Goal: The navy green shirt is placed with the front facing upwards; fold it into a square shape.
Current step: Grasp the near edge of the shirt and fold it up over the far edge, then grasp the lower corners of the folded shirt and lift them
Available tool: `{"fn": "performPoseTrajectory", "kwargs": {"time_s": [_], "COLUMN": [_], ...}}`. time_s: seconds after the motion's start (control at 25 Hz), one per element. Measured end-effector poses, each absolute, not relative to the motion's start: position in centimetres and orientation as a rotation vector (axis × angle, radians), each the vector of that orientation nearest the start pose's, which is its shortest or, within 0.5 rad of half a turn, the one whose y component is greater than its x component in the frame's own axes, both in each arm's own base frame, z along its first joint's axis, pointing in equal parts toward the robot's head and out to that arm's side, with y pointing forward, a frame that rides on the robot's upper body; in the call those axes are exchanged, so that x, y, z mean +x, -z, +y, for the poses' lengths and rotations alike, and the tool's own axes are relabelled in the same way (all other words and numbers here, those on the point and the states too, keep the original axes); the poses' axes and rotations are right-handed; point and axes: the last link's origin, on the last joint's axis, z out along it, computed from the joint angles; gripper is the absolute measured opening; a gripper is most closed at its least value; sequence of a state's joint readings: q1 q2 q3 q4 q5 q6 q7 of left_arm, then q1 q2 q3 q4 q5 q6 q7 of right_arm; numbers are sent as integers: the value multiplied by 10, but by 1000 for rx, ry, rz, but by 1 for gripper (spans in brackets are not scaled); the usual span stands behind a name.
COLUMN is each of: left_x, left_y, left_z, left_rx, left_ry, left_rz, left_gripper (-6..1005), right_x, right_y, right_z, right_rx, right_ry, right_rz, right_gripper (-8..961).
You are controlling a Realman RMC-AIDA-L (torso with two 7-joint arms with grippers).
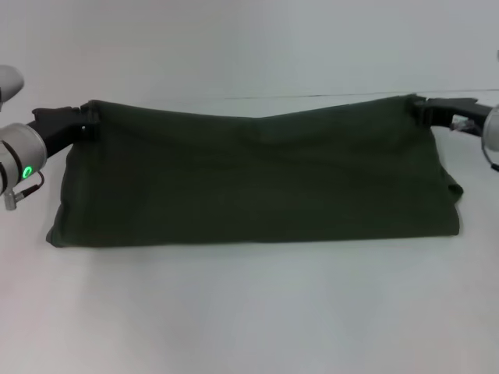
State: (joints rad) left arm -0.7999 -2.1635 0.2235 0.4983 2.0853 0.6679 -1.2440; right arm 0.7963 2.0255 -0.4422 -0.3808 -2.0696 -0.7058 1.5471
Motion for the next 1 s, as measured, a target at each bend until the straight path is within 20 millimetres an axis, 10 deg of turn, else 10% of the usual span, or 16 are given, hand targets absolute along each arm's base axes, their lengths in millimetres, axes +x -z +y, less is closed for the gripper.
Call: {"fn": "performPoseTrajectory", "kwargs": {"time_s": [0.56,0.8,1.0], "left_x": [-296,-299,-301], "left_y": [-5,-8,-8], "left_z": [440,439,437], "left_rx": [-1850,-1813,-1803], "left_ry": [408,450,457], "left_rz": [-871,-903,-916], "left_gripper": [133,135,358], "right_x": [293,293,295], "right_y": [-12,-14,-15], "right_z": [451,451,450], "right_rx": [-1914,-1911,-1904], "right_ry": [-433,-440,-449], "right_rz": [1049,1052,1064], "right_gripper": [114,387,500]}}
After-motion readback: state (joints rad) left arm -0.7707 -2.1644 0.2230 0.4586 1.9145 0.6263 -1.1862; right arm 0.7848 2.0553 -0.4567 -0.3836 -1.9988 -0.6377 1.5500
